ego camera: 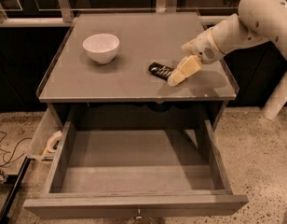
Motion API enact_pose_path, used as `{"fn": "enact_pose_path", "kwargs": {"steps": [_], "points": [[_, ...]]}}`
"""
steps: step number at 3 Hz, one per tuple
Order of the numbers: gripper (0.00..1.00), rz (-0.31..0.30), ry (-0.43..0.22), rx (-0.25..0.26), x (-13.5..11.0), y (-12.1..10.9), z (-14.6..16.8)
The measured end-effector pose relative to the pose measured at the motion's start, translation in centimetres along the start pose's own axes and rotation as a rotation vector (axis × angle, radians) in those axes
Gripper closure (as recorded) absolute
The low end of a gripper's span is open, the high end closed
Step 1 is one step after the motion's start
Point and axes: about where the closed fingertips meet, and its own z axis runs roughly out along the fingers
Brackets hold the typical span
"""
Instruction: Place rxbar chocolate into top drawer
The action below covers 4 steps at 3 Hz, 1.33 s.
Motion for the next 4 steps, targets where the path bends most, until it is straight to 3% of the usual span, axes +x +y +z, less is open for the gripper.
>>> {"fn": "enact_pose_path", "kwargs": {"steps": [1, 4], "points": [[0.0, 0.049, 0.003, 0.007, -1.0, -0.1, 0.8], [0.0, 0.071, 0.114, 0.147, -0.4, -0.3, 1.8]]}}
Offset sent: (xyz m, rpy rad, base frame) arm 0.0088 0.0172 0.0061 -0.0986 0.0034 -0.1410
